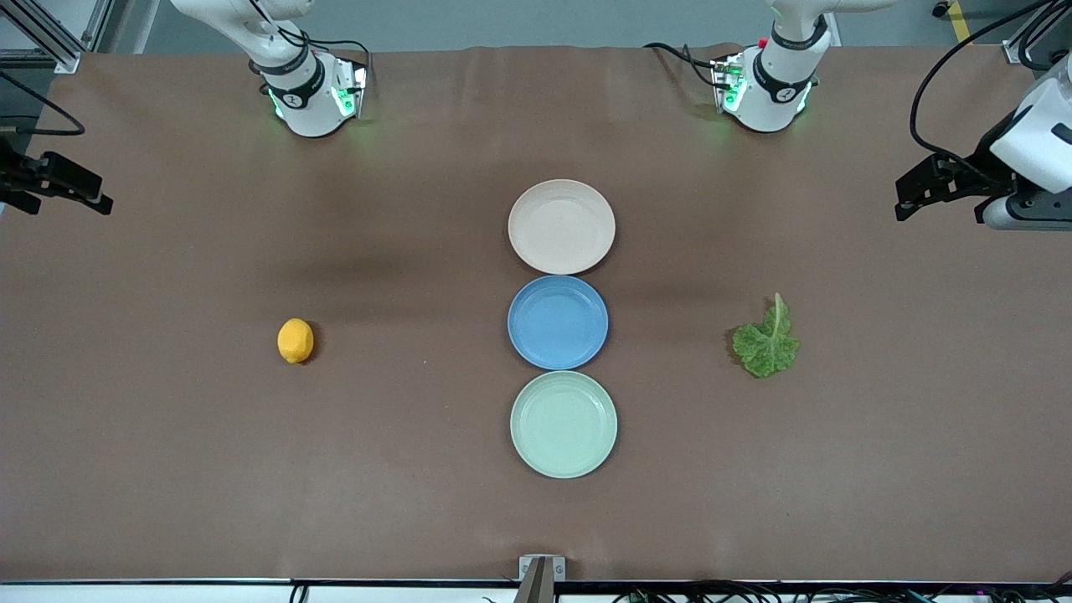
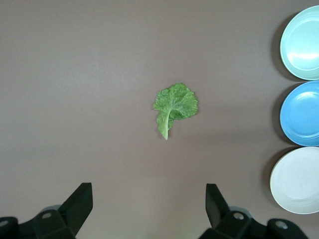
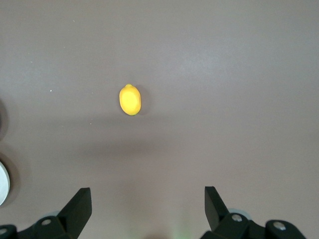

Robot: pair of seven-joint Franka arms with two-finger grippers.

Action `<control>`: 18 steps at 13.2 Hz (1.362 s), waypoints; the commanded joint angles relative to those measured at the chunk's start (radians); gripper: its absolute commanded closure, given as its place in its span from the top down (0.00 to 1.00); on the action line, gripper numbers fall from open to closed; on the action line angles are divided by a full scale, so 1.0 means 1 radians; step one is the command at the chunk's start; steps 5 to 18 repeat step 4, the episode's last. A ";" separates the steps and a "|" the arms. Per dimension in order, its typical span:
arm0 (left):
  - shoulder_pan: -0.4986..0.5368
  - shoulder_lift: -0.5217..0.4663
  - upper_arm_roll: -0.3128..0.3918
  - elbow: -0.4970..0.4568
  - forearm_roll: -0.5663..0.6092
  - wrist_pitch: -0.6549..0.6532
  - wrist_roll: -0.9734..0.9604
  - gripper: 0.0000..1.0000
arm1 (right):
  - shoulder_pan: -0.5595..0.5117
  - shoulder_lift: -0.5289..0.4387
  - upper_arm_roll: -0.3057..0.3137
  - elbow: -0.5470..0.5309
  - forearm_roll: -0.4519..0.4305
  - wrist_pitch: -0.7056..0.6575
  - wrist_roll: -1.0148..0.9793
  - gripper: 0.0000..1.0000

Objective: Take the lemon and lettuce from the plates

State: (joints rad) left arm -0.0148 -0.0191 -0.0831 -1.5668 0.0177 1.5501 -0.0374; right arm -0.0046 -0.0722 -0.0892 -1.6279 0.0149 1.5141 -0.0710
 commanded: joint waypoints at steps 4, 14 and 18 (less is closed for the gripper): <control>-0.001 0.007 -0.003 0.021 -0.019 -0.002 0.002 1.00 | -0.003 -0.038 0.031 -0.047 -0.038 0.020 -0.003 1.00; -0.001 0.007 -0.003 0.021 -0.019 -0.002 0.002 1.00 | -0.003 -0.038 0.031 -0.047 -0.038 0.020 -0.003 1.00; -0.001 0.007 -0.003 0.021 -0.019 -0.002 0.002 1.00 | -0.003 -0.038 0.031 -0.047 -0.038 0.020 -0.003 1.00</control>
